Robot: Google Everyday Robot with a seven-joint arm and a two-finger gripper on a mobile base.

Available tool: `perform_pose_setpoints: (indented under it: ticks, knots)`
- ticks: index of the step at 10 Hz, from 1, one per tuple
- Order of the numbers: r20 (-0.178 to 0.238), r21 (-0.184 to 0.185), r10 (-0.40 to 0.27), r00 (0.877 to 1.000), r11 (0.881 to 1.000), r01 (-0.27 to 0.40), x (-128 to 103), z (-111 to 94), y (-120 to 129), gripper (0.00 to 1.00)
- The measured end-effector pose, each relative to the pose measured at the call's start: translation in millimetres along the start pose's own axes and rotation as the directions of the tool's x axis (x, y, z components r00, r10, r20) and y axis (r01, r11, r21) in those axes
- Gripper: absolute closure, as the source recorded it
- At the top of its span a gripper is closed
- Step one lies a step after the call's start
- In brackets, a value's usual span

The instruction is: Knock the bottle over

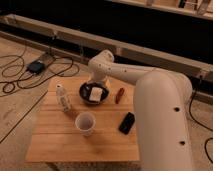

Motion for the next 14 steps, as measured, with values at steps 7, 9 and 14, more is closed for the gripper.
perform_pose_setpoints:
  ticks: [7, 9, 14]
  knots:
    - [0.015, -0.045, -0.198, 0.98, 0.979, 0.199, 5.7, -21.1, -55.0, 0.2]
    - [0.02, -0.074, -0.254, 0.967, 0.964, 0.255, 1.3, -30.3, -71.1, 0.2]
    - [0.007, -0.059, -0.349, 0.937, 0.935, 0.349, -12.1, -47.0, -118.3, 0.2]
